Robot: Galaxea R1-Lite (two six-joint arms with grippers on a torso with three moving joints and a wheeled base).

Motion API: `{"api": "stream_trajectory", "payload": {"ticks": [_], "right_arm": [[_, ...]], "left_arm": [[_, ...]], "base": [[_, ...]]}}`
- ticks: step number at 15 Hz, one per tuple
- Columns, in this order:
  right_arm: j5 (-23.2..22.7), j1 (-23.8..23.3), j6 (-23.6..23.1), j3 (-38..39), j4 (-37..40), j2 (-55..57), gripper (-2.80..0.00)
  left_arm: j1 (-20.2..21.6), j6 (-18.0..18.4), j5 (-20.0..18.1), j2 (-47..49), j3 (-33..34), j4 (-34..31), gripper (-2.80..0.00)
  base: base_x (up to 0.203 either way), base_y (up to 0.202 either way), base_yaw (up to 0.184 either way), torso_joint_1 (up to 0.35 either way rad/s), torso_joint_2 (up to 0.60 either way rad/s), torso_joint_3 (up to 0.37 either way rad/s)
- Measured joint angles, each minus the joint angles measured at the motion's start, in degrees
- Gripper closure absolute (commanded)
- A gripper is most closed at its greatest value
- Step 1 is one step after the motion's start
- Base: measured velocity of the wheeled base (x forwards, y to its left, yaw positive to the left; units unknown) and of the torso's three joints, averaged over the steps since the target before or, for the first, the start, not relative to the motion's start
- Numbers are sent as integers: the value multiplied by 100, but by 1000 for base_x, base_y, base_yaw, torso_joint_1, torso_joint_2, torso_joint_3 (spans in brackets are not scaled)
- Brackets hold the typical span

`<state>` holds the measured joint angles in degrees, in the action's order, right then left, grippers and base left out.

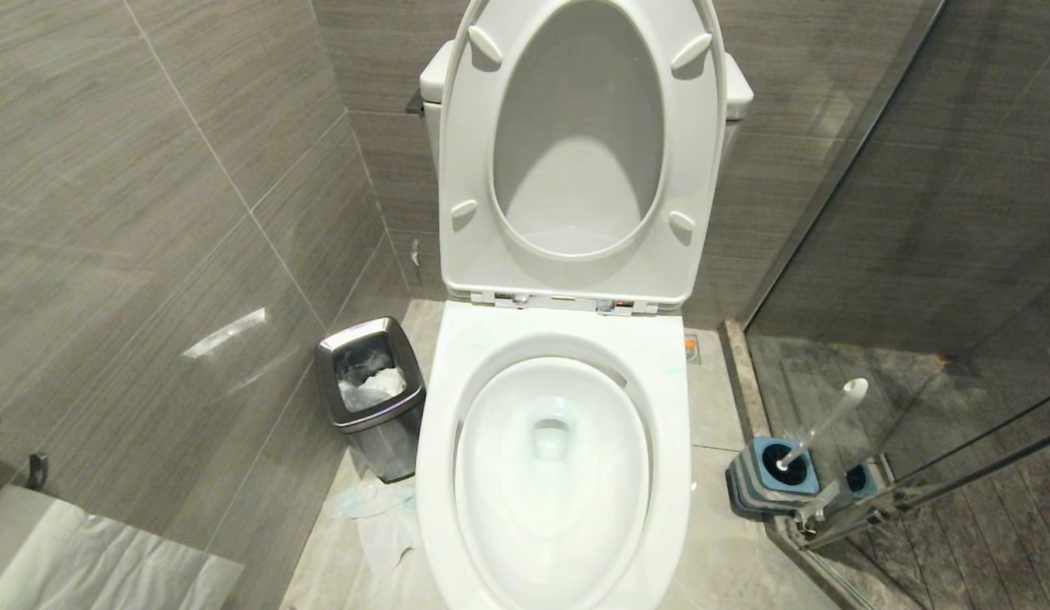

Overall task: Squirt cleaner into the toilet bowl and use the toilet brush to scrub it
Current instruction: Pour in the cleaning agent

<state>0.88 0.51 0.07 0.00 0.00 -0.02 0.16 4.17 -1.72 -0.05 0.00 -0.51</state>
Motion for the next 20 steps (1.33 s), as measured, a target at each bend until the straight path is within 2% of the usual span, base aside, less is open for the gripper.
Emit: {"api": "stream_trajectory", "payload": {"ticks": [6, 14, 20], "right_arm": [[-9, 0, -28, 0, 0, 0, 0], [-6, 0, -25, 0, 0, 0, 0], [-39, 0, -38, 0, 0, 0, 0]], "left_arm": [[0, -186, 34, 2, 0, 13, 0], [2, -32, 15, 5, 0, 13, 0], [0, -301, 82, 5, 0, 22, 0]], "base": [[0, 0, 0, 0, 0, 0], [0, 0, 0, 0, 0, 0], [0, 0, 0, 0, 0, 0]]}}
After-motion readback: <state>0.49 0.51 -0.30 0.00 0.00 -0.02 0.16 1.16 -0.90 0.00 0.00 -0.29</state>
